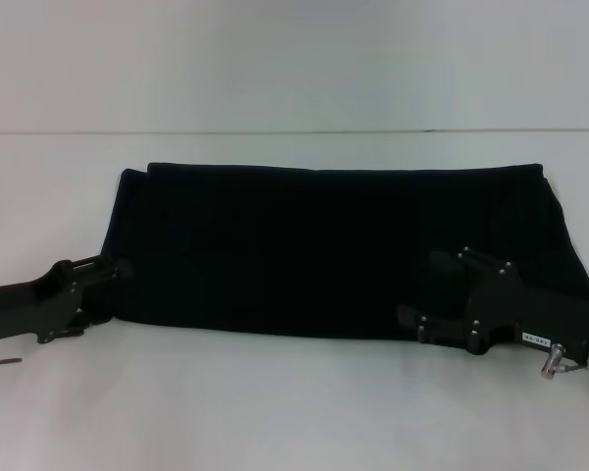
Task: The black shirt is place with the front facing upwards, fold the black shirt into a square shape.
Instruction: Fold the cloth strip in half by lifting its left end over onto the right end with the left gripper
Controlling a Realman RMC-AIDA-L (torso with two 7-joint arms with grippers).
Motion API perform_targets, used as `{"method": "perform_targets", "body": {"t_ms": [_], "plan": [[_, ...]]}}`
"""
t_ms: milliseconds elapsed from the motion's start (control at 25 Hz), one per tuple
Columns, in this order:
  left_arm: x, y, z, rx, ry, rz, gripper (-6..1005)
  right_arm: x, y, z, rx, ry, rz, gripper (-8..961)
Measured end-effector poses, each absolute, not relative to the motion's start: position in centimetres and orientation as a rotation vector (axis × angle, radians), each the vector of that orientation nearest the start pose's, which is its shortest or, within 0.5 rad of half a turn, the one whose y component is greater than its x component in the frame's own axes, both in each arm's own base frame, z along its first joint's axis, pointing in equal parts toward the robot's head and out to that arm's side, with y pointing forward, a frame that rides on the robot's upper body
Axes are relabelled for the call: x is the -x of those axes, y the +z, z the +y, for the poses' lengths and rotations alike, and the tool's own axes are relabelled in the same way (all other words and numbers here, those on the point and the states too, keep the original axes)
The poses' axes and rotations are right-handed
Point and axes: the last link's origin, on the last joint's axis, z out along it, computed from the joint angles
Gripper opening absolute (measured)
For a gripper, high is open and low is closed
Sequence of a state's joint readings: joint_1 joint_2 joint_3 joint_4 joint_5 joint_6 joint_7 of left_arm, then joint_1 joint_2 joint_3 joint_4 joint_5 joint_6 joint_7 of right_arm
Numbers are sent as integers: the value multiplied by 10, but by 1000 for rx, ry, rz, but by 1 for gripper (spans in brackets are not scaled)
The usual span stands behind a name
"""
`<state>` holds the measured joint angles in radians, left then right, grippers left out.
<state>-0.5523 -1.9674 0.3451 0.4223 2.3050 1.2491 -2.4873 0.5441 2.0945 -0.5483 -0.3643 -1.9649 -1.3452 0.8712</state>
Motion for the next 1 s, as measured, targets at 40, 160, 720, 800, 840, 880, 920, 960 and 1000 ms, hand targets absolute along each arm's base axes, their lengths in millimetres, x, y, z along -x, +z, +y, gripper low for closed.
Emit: {"method": "perform_targets", "body": {"t_ms": [40, 160, 720, 800, 840, 880, 920, 960, 1000], "plan": [[355, 24, 340, -1965, 895, 2694, 822, -289, -42, 326, 2554, 643, 377, 932], [356, 25, 342, -2006, 883, 2692, 797, -289, -42, 325, 2553, 646, 378, 932], [362, 26, 342, -2036, 870, 2720, 452, -288, -42, 325, 2552, 652, 380, 932], [362, 26, 342, -2040, 872, 2723, 382, -288, -42, 325, 2551, 653, 380, 932], [362, 26, 342, -2041, 873, 2725, 347, -288, -42, 325, 2551, 653, 380, 932], [363, 26, 343, -2041, 874, 2727, 312, -288, -42, 325, 2551, 653, 380, 932], [363, 25, 343, -2040, 876, 2729, 277, -288, -42, 326, 2551, 654, 380, 931], [363, 25, 343, -2040, 878, 2730, 203, -288, -42, 326, 2552, 654, 380, 931], [363, 25, 343, -2041, 881, 2731, 128, -288, -42, 326, 2552, 654, 380, 931]]}}
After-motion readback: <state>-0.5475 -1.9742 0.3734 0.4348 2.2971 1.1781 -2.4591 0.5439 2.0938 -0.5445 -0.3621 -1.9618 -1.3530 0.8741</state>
